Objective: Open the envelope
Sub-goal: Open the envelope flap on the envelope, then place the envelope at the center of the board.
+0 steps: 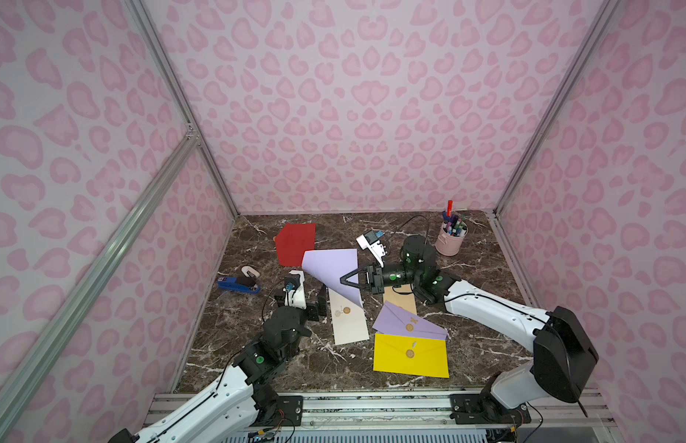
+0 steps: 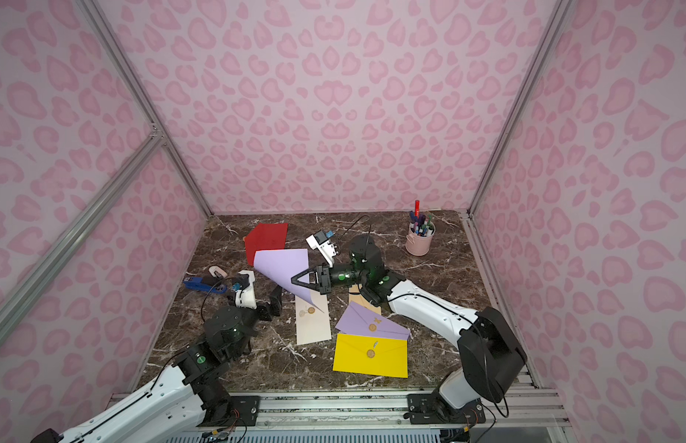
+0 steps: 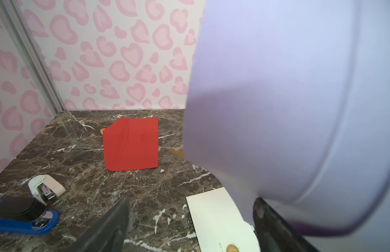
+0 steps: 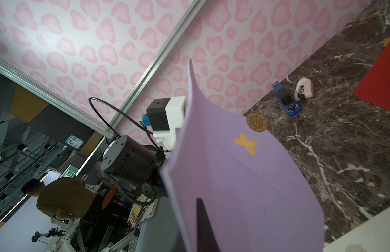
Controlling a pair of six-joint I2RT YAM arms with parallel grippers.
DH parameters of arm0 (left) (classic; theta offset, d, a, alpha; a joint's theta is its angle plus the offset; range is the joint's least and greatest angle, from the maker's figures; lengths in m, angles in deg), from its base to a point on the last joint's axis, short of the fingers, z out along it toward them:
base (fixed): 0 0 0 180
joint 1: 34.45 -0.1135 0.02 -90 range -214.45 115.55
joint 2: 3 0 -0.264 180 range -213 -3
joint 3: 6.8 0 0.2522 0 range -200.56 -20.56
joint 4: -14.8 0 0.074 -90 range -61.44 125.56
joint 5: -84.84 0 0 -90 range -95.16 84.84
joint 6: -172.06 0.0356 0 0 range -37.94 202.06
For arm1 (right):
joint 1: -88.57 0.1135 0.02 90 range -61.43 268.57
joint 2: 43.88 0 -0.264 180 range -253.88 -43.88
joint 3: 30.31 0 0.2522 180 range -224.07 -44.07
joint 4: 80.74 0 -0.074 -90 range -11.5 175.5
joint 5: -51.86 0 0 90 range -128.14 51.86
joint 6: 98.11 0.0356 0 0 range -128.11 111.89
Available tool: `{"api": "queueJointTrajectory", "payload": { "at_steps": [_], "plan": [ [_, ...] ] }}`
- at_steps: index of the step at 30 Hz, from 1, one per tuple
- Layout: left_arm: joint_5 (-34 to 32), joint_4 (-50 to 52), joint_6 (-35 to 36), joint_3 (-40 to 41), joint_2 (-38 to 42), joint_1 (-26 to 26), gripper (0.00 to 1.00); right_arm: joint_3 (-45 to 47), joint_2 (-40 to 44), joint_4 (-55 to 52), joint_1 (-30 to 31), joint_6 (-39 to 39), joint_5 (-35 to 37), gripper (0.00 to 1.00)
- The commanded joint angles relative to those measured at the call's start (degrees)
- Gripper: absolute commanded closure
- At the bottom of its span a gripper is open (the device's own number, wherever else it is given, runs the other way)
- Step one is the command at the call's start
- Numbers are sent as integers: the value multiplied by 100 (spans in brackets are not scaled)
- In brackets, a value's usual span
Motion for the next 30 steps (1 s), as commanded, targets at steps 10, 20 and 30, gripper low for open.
{"api": "queueJointTrajectory", "payload": {
  "at_steps": [10, 20, 30],
  "plan": [
    [-448, 357, -118, -85, 353, -4, 11, -1457, -937, -1454, -841, -936, 379, 100],
    [-585, 586, -247, -97, 713, -3, 11, -3448, -3066, -1807, -1247, -1026, 88, 100],
    [-497, 780, -322, -169, 788, -3, 11, -6352, -5895, -2227, -1599, -854, -480, 100]
  ]
}}
